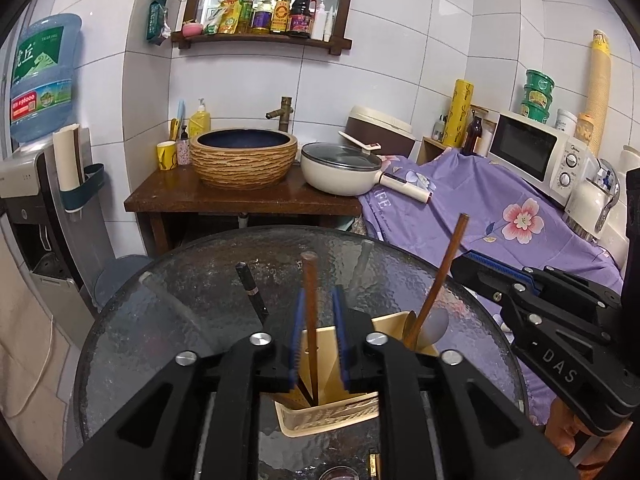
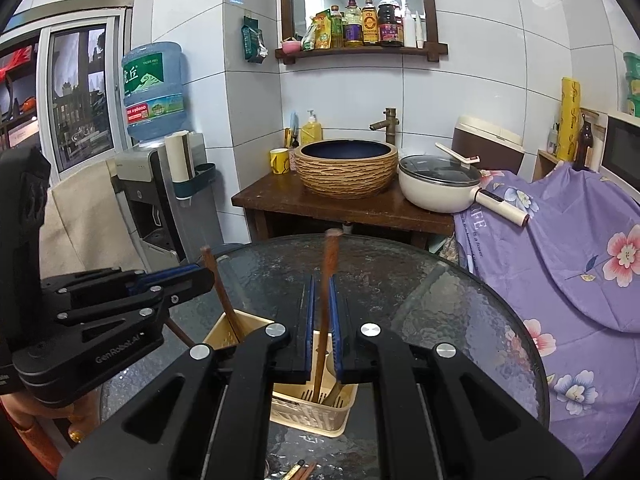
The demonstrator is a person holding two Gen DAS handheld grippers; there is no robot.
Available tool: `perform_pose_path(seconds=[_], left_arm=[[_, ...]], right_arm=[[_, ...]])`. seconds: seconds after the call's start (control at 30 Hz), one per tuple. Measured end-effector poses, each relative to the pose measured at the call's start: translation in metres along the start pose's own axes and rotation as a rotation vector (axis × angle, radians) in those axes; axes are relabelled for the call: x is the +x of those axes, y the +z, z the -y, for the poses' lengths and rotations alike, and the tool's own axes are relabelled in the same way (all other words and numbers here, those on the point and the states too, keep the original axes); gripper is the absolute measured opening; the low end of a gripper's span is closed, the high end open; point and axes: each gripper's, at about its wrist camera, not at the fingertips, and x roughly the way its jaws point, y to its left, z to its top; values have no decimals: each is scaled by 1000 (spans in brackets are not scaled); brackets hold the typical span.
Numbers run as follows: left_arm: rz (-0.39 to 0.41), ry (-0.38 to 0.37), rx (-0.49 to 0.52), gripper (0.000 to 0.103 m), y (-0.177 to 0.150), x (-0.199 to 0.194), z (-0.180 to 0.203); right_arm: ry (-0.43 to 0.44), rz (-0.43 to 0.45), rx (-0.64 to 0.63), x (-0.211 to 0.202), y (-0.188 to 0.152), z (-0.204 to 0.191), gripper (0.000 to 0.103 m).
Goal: Organize utensils
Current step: 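Lower both chopsticks into the caddy and open both grippers, then move both grippers back down to the remaining utensils on the table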
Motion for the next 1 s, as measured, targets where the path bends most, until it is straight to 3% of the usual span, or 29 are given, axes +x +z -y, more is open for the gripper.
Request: perform_pose_path(seconds=[0.03, 0.13, 0.2, 0.33, 0.5, 0.63, 0.73, 1.0], left_arm=[[10, 0, -3, 31, 0, -3, -1], [31, -3, -11, 41, -1, -10, -1], [46, -2, -5, 44, -2, -16, 0], [84, 0, -9, 61, -9, -30, 1], [124, -3, -19, 75, -32, -54, 1], [128, 7, -12, 77, -55, -67, 1], [98, 23, 1, 77, -78, -66, 0], [-131, 66, -4, 75, -148, -19, -16]], right_arm=[[-6, 3, -2, -1, -1, 0, 13], [-12, 17, 0, -5, -4, 1, 32], [-21, 25, -4, -8, -5, 1, 33], [-42, 33, -7, -16, -11, 2, 35], [-94, 50, -17, -33, -33, 1, 49], [-104, 33, -33, -44, -59, -5, 49], [-92, -25, -7, -44, -86, -6, 49], [-59, -261, 49, -13, -176, -22, 49]])
